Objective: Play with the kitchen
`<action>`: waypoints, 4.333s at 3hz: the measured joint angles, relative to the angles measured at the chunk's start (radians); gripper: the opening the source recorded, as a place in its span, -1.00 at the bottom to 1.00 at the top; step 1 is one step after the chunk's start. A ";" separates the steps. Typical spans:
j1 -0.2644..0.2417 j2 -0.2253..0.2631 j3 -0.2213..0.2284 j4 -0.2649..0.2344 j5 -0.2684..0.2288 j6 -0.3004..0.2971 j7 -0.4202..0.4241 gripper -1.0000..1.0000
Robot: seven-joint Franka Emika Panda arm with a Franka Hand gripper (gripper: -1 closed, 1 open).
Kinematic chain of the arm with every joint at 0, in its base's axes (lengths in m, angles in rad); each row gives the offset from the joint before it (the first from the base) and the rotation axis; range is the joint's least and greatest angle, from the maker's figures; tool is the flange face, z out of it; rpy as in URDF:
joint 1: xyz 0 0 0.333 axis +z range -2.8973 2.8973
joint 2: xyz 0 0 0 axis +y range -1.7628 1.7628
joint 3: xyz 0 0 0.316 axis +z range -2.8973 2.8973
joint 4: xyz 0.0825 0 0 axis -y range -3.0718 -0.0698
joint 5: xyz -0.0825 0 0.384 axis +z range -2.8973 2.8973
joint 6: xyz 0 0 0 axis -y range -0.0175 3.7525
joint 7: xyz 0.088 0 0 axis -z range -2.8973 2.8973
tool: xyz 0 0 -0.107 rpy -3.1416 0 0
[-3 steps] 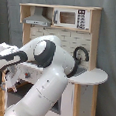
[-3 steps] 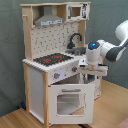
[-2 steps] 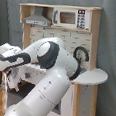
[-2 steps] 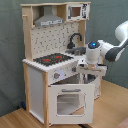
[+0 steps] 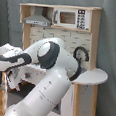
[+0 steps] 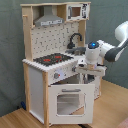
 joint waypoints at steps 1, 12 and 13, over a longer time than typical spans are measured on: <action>0.004 0.001 -0.055 -0.001 -0.038 0.080 -0.026 -1.00; 0.357 0.008 -0.164 0.062 -0.084 0.226 0.026 -1.00; 0.345 0.008 -0.147 0.062 -0.081 0.206 0.032 1.00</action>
